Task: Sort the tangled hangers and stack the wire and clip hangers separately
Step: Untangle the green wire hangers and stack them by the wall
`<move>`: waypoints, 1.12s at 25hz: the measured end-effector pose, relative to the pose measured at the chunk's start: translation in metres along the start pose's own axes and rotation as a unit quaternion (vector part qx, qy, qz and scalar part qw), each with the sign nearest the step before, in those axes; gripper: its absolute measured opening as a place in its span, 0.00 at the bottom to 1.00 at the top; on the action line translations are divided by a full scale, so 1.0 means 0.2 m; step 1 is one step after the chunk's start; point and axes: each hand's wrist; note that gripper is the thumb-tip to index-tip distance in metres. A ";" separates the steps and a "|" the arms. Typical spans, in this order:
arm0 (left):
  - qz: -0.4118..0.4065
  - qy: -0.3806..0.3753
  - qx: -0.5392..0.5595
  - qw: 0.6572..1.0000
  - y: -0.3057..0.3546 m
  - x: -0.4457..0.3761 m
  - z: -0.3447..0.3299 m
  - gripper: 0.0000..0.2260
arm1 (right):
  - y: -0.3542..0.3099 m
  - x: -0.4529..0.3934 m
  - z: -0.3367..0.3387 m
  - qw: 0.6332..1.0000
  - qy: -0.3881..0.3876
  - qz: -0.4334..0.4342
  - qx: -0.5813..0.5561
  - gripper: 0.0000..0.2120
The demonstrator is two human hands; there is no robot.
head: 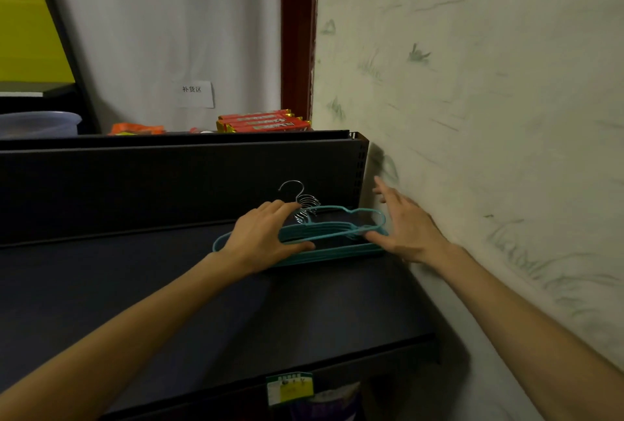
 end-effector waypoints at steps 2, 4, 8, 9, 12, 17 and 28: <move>-0.005 0.004 0.013 1.000 0.04 -0.03 -0.01 0.37 | -0.02 0.02 0.02 0.999 0.037 -0.008 -0.016 0.51; -0.021 0.010 0.005 1.000 0.03 -0.08 0.02 0.34 | -0.05 0.03 0.02 0.999 0.049 0.006 0.008 0.47; -0.079 0.025 -0.037 0.996 0.01 -0.16 0.12 0.35 | -0.15 -0.05 0.05 0.994 -0.002 0.034 0.104 0.43; -0.092 0.035 -0.047 0.994 0.01 -0.17 0.15 0.36 | -0.20 -0.08 0.04 0.994 -0.011 0.028 0.107 0.40; -0.103 0.075 -0.141 0.982 -0.01 -0.18 0.23 0.44 | -0.29 -0.15 0.01 0.996 0.037 -0.031 0.072 0.19; -0.004 0.232 -0.042 0.972 -0.21 0.03 0.27 0.44 | -0.29 -0.16 0.02 0.981 0.018 -0.180 -0.065 0.23; 0.249 0.153 0.531 0.795 -0.14 0.05 0.13 0.20 | -0.65 -0.11 -0.06 0.831 0.001 -0.246 -0.499 0.23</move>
Point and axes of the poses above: each hand's wrist, its own x-axis away from the middle knuckle, its own z-axis out of the back of the hand, y = z × x, and after that the axes turned 2 degrees about y, right-handed
